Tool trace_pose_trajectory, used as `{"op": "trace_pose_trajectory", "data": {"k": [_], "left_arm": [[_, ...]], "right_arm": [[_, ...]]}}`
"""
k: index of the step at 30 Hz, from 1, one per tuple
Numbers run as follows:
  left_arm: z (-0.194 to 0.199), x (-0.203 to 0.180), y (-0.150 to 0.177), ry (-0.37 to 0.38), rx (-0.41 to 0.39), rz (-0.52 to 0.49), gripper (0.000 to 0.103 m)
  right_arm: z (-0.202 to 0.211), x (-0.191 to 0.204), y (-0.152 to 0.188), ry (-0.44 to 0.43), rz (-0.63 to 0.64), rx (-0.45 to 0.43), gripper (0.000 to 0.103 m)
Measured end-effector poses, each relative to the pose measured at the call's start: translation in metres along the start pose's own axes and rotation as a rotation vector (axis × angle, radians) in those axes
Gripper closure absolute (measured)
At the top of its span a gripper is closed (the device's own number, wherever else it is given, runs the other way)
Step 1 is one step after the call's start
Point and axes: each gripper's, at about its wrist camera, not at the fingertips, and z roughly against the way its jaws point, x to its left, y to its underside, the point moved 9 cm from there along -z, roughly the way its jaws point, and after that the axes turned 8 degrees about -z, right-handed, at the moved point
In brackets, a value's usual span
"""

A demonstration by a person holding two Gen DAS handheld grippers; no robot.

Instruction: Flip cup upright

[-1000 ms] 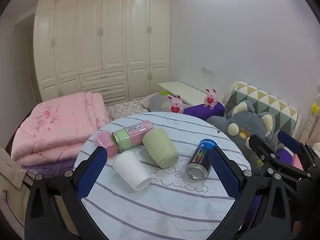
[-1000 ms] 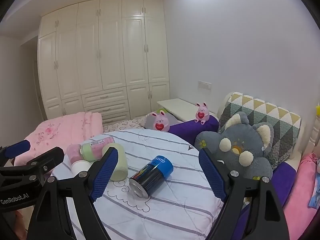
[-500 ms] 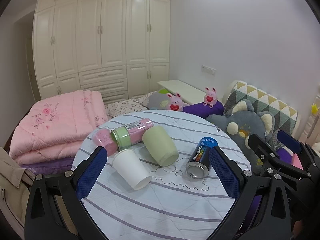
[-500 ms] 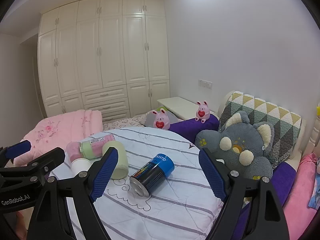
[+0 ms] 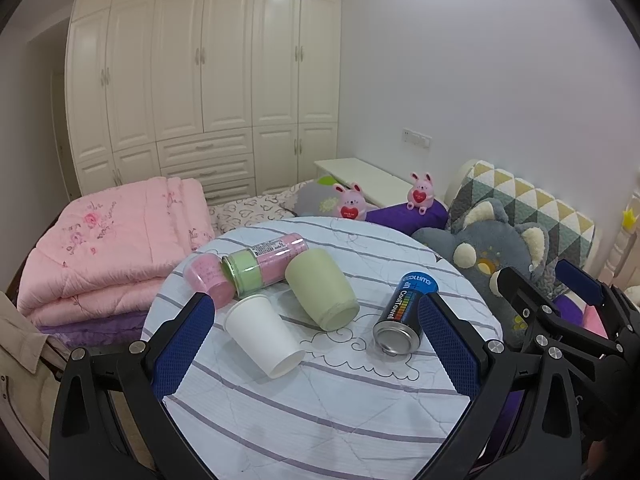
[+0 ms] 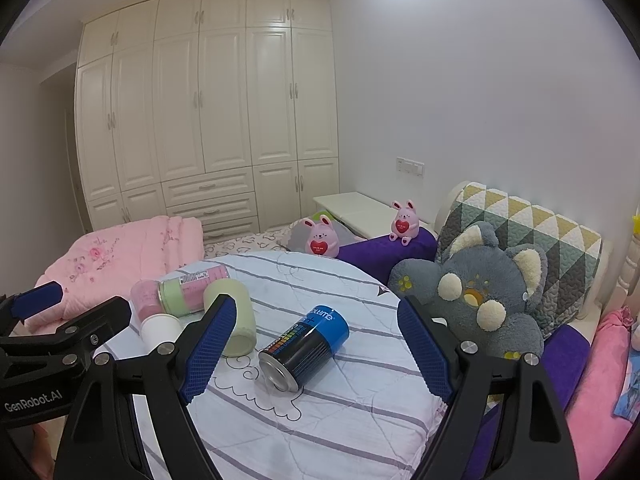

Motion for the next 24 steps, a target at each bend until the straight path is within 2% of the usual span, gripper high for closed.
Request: {"op": "trace_pose_trajectory", "data": {"k": [24], "left_arm": [[-0.005,0.001,0.011,0.005,0.014,0.003,0.0]], "right_arm": [[-0.004,0.002,0.006,0.004,0.005,0.018,0.019]]}}
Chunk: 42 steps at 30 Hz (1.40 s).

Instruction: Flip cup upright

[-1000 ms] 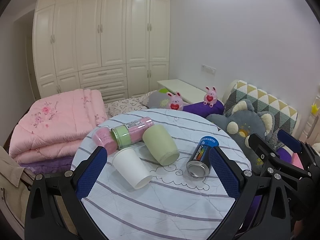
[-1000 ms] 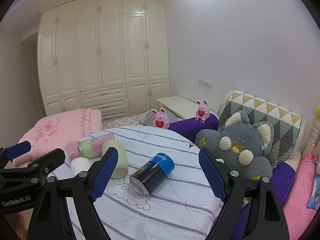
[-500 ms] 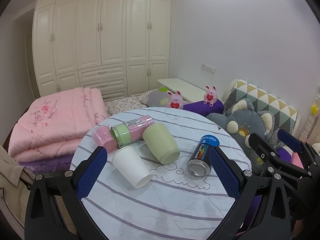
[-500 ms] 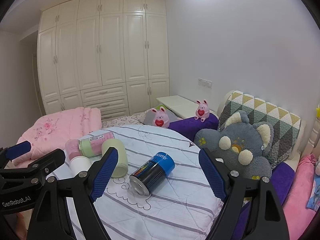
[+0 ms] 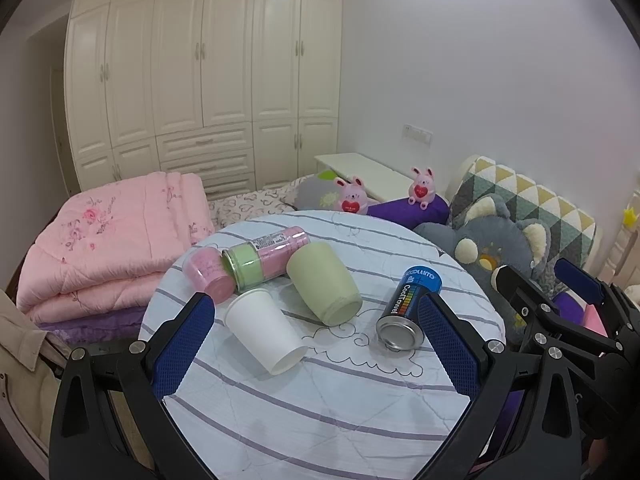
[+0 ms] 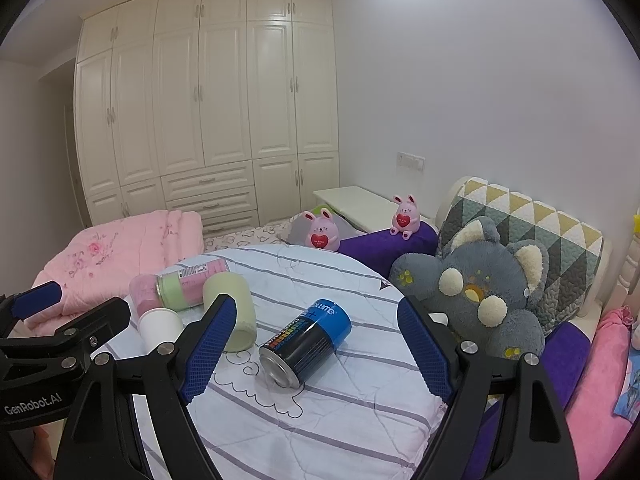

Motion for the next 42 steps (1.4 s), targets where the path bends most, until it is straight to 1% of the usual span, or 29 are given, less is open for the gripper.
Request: {"op": "trace_pose_trajectory", "data": {"k": [9,20,32,38,42], "left_arm": [[-0.002,0.002,0.001,-0.001,0.004,0.002,0.0],[-0.015,0.015,0.008,-0.021,0.051,0.011,0.0],[-0.033,0.032,0.01,-0.019,0.098,0.038,0.0],[-0.045,0.049,0.017,-0.037,0.125,0.06,0.0],[-0.055,0.066,0.024,-0.057,0.152,0.092,0.0]], "right_arm": [[-0.002,0.0,0.002,0.002,0.004,0.008,0.019],[-0.018,0.012,0.005,-0.006,0.019,0.046,0.019],[-0.038,0.027,0.011,-0.005,0.037,0.091,0.019],[-0.052,0.034,0.019,-0.007,0.044,0.12,0.019],[-0.067,0.038,0.024,-0.014,0.037,0.157,0.019]]}}
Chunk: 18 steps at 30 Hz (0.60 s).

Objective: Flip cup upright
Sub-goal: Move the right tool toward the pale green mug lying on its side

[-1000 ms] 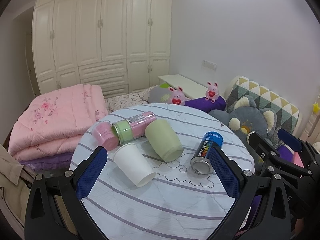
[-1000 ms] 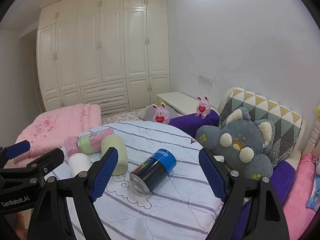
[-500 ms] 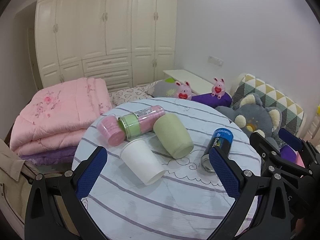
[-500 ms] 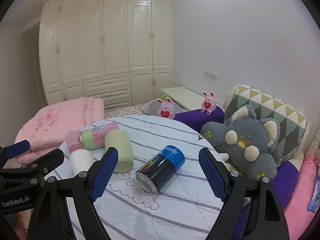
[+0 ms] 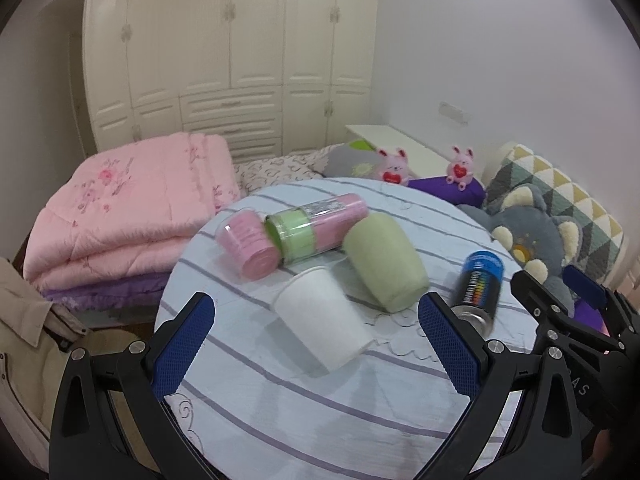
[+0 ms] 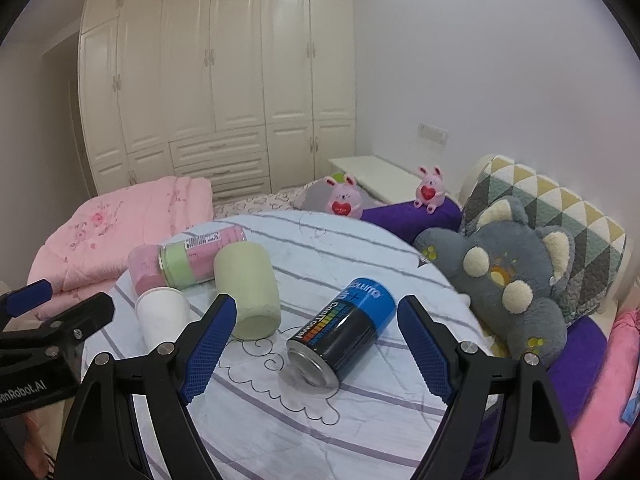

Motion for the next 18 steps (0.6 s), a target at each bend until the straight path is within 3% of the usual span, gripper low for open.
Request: {"op": "trace_pose_trajectory", "data": {"k": [8,13,18], "left_arm": [[-0.024,0.036,-0.001,-0.02,0.033,0.088,0.0],[-0.041,0.044,-0.004,-0.033,0.05,0.098,0.0],[-0.06,0.048,-0.007,-0.04,0.069,0.099,0.0]], "right_arm": [[-0.037,0.016,0.011,-0.048,-0.01,0.088,0.019],[-0.072,0.039,0.021,-0.119,0.011,0.185,0.019],[-0.109,0.054,0.025,-0.126,0.028,0.268,0.019]]}}
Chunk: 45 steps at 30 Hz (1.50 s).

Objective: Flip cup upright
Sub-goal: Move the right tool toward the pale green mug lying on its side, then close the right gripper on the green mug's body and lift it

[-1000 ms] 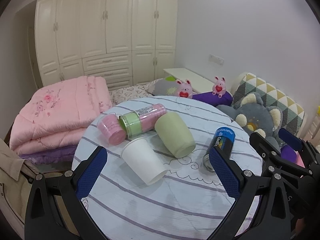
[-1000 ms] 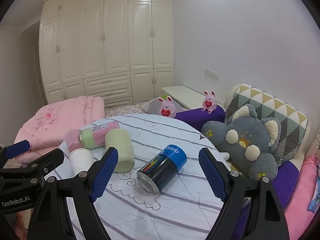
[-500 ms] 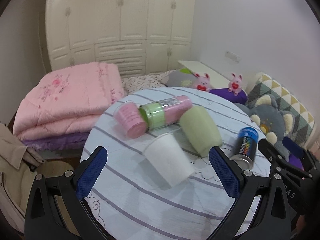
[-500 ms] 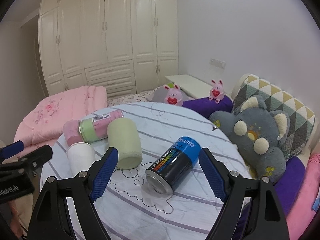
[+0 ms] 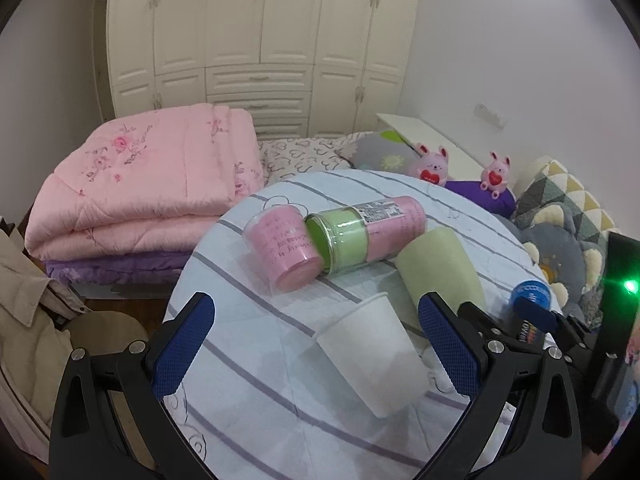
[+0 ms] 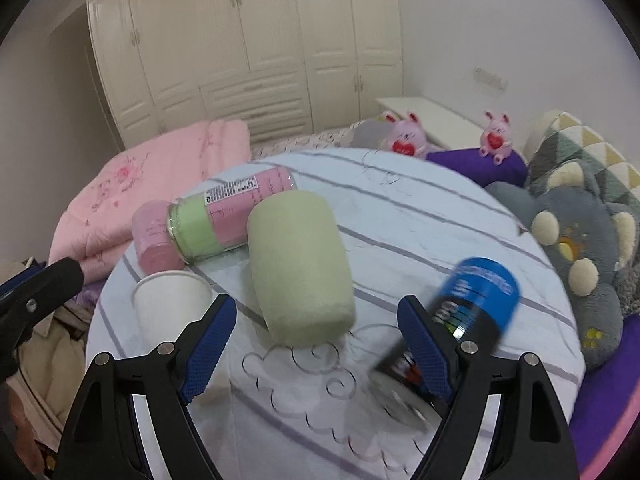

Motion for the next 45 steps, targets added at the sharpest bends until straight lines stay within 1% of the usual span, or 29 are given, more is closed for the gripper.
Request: {"op": "trace_pose_trajectory", "data": {"k": [5,7,9,12,16,18,20,28,35,40,45], "left_arm": [[-0.017,0.0,-0.004,-0.005,0.018,0.008,0.0],[-0.022,0.002,-0.005,-0.013,0.024,0.01,0.0],[-0.027,0.003,-0.006,-0.013,0.03,0.016,0.0],[-0.03,0.004,-0.005,-0.013,0.038,0.021,0.0],[-0.03,0.004,-0.005,-0.016,0.037,0.011,0.0],[-0.029,0.004,-0.005,-0.018,0.036,0.008,0.0],[-0.029,0.003,-0.005,-0.016,0.035,0.011,0.0],[-0.006,-0.003,-0.006,-0.009,0.006,0.0,0.0],[0.025,-0.012,-0.002,0.022,-0.009,0.015,0.0],[0.041,-0.025,0.011,0.041,0.007,0.014,0.0],[0.049,-0.045,0.03,0.066,0.046,-0.017,0.0]], "right_arm": [[-0.029,0.001,-0.002,-0.007,-0.005,0.078,0.019],[-0.038,0.002,-0.003,0.004,0.003,0.091,0.019],[-0.042,0.007,-0.006,-0.004,0.009,0.094,0.019],[-0.052,0.008,-0.005,0.004,0.02,0.129,0.019],[-0.056,0.01,-0.004,-0.013,0.019,0.133,0.019],[-0.056,0.009,-0.004,-0.022,0.007,0.132,0.023],[-0.055,0.008,-0.004,-0.027,0.0,0.134,0.023],[-0.029,0.003,-0.001,-0.026,-0.018,0.111,0.023],[0.016,-0.004,0.004,-0.04,-0.025,0.054,0.023],[0.048,-0.013,0.026,-0.028,-0.037,0.028,0.023],[0.064,-0.019,0.053,-0.02,-0.08,-0.009,0.023]]}}
